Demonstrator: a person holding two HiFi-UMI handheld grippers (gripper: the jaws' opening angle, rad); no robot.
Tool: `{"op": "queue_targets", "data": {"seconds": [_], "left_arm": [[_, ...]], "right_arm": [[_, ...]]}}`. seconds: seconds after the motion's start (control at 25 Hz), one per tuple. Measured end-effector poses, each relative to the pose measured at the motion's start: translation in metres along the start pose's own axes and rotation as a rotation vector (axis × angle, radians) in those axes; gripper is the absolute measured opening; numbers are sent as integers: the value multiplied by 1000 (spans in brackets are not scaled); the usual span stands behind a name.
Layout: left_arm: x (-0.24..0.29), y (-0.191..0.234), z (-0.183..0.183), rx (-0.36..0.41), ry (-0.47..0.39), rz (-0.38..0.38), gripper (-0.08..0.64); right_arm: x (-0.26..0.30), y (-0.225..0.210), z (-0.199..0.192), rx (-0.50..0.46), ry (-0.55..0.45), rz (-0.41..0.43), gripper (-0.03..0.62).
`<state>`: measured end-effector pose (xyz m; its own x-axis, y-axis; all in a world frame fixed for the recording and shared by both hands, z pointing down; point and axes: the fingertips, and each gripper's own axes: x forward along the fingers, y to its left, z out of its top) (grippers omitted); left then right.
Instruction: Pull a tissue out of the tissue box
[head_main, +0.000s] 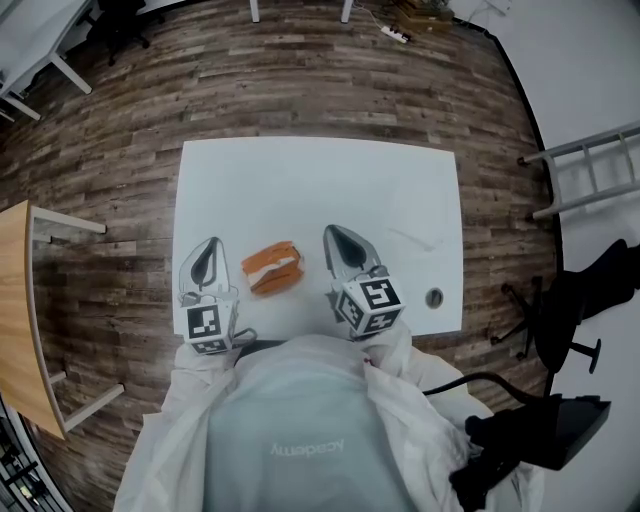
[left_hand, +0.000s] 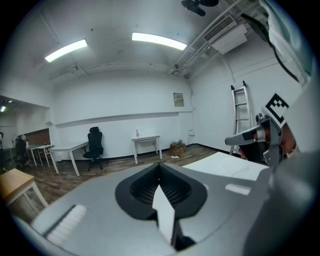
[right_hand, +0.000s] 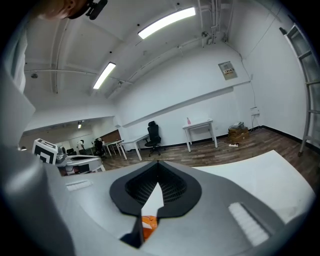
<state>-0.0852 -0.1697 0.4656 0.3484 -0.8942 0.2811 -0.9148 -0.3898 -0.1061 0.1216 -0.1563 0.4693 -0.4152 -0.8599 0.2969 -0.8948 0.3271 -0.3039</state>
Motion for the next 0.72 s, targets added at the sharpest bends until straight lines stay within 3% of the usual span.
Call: {"op": "queue_targets", "data": {"seconds": [0.52, 0.72], "left_arm": [[-2, -17, 5, 11, -3, 10, 0], [-6, -12, -5, -4, 13, 24, 0]], "right_arm": [[3, 4, -12, -25, 52, 74, 2], [11, 21, -26, -33, 122, 173, 2]]}}
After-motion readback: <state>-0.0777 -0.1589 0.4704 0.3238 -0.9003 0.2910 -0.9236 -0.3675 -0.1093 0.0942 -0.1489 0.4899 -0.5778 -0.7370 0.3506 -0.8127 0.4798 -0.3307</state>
